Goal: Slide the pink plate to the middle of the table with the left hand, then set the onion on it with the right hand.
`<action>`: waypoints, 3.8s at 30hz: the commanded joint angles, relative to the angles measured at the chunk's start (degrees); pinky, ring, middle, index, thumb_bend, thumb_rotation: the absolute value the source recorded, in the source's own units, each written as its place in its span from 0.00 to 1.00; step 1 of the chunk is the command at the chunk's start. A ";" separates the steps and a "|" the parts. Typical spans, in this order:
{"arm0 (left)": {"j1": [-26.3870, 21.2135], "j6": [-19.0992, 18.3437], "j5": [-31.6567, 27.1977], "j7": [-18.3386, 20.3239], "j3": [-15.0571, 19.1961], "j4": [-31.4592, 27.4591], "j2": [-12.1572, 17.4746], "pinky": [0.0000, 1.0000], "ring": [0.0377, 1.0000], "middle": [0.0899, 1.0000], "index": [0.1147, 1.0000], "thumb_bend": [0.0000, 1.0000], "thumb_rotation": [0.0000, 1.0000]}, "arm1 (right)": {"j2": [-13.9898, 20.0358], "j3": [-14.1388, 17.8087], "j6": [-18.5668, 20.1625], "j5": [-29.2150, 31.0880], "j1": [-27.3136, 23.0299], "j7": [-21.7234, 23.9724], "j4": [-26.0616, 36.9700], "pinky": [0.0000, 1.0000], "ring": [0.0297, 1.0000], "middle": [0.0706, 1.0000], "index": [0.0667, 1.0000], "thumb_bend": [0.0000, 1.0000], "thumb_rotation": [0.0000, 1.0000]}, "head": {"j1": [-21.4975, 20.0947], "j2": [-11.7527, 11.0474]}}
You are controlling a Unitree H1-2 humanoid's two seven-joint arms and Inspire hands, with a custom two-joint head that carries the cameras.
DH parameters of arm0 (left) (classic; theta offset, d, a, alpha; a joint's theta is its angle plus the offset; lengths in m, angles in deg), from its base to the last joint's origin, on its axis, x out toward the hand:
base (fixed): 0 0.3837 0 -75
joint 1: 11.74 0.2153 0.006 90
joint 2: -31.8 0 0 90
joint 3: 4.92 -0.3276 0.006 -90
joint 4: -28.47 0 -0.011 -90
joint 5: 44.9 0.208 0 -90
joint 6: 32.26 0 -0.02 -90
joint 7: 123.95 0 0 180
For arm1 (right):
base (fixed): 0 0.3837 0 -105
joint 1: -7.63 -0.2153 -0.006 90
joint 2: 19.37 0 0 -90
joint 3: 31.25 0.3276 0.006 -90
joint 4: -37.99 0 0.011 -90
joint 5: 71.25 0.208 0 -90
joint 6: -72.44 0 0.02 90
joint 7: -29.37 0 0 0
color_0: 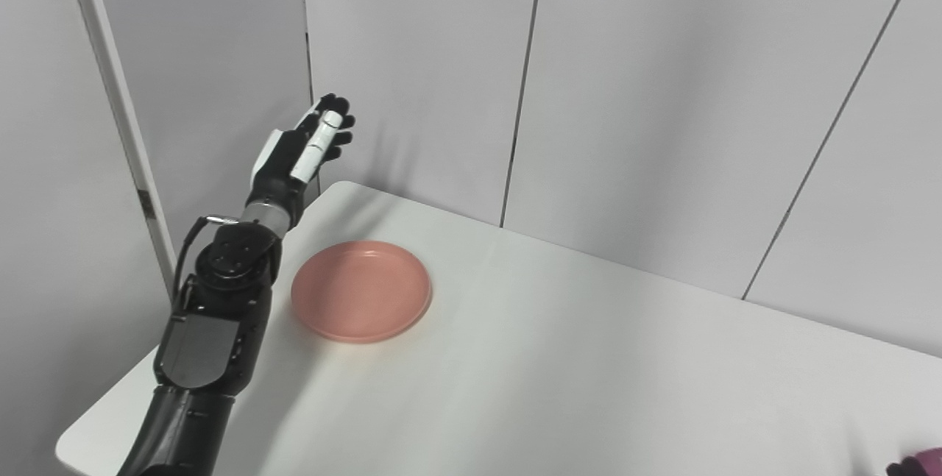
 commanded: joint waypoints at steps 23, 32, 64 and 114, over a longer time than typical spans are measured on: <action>-6.00 19.69 -5.18 0.78 4.01 27.54 3.06 0.81 0.84 0.84 0.91 0.91 0.86 | -1.40 -0.70 0.57 0.23 3.34 0.29 -3.75 1.00 1.00 1.00 1.00 0.72 1.00 | -0.80 0.21; -7.41 23.23 -4.92 -0.34 3.52 34.39 3.05 0.81 0.82 0.83 0.90 0.90 0.85 | -1.40 -0.73 0.09 0.23 3.45 0.49 -3.74 1.00 1.00 1.00 1.00 0.72 1.00 | -1.01 0.46; -0.43 14.12 -10.44 0.84 3.87 26.66 -1.20 0.89 0.87 0.88 0.94 0.84 0.85 | -0.80 -0.52 1.80 0.02 3.76 -0.11 -1.85 1.00 1.00 1.00 1.00 0.70 1.00 | -0.77 2.26; 4.78 3.84 -13.94 2.01 1.14 14.33 -4.66 0.87 0.85 0.88 0.94 0.86 0.84 | -0.86 -0.50 3.09 0.10 3.87 -0.37 -0.51 1.00 0.99 0.99 1.00 0.72 1.00 | -1.94 4.59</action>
